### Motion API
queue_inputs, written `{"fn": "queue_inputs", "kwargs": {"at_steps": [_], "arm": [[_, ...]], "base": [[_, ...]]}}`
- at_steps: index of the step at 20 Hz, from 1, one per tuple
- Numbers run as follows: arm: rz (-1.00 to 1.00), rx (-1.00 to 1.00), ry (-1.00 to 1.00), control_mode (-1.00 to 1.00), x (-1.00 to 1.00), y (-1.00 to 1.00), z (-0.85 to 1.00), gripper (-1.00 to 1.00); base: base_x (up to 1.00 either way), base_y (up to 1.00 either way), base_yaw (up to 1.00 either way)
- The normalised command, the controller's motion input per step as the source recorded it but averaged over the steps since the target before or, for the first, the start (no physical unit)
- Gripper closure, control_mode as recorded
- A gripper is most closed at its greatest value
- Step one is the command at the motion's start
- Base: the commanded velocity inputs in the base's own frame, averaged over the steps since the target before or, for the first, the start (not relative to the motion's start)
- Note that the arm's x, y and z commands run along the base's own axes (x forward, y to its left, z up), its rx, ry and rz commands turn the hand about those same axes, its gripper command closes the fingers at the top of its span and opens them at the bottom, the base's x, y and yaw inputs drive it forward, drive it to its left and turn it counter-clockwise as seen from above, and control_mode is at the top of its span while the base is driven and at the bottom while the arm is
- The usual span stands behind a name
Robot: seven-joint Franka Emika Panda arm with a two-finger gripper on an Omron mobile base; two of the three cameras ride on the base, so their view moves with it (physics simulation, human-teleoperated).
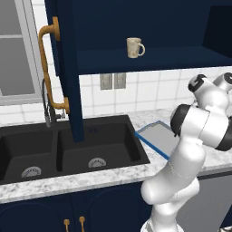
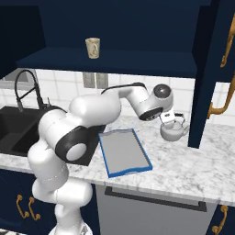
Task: Pick the kettle from the counter and place it on the tray. Then pick the mug from the cabinet and place it on the tray. Then close the cabinet doors.
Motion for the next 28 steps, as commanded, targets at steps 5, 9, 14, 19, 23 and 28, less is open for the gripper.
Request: {"fn": "queue_inputs", "kwargs": {"at_steps": [5, 9, 14, 19, 23, 28], "arm": [[0.00, 0.00, 0.00, -1.00, 0.28, -0.22, -0.10, -1.00], [0.00, -0.01, 0.00, -1.00, 0.34, -0.17, -0.17, -1.00], [0.00, -0.01, 0.02, -1.00, 0.33, -0.11, -0.20, -1.00], [0.00, 0.00, 0.04, -1.00, 0.39, -0.10, -0.14, -1.00], [0.00, -0.01, 0.01, -1.00, 0.37, -0.07, -0.17, -1.00], [0.00, -0.05, 0.00, -1.00, 0.30, -0.07, -0.25, -1.00]], "base": [[0.00, 0.00, 0.00], [0.00, 0.00, 0.00], [0.00, 0.00, 0.00], [0.00, 0.00, 0.00], [0.00, 0.00, 0.00], [0.00, 0.00, 0.00]]}}
